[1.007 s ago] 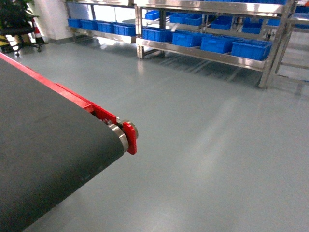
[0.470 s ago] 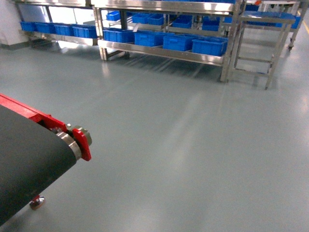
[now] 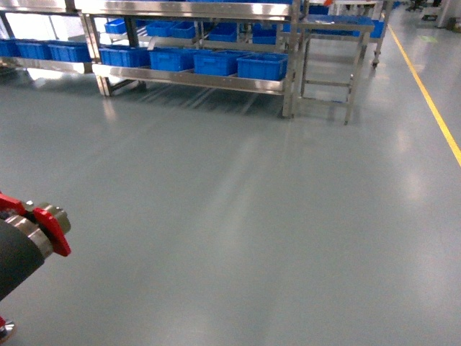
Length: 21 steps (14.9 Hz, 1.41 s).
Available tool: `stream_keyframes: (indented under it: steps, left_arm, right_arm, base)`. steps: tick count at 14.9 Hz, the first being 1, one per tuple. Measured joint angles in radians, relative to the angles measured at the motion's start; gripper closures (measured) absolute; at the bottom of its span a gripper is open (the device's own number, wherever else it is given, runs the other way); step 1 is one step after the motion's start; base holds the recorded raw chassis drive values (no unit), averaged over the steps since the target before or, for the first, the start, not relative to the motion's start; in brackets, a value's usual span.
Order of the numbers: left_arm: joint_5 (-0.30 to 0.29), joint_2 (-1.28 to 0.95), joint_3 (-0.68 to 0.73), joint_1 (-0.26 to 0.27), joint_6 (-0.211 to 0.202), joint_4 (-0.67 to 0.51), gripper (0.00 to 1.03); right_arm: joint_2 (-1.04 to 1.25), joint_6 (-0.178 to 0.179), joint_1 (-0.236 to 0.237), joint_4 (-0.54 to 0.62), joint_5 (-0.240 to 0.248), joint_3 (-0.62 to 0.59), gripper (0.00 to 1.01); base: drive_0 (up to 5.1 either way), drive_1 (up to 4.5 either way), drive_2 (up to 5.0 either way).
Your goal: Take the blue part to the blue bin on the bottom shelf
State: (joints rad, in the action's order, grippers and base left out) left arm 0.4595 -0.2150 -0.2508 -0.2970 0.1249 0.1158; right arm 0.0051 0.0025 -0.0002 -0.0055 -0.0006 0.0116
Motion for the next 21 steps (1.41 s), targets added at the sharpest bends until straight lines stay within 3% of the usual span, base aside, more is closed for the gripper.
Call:
stream_keyframes:
  steps: [17,21]
  left_arm:
    - [0.0,0.0,0.0,0.0,0.0,0.001,0.6]
    - [0.0,-0.001,0.0,0.0,0.0,0.003,0.6]
  right_arm:
    - [0.0,0.0,0.0,0.001,0.0,0.0,0.03]
    - [0.0,0.0,0.0,0.001,0.0,0.0,0.03]
  base:
    - [-1.5,-1.53,-1.5]
    - [0.0,3.96,-4.0]
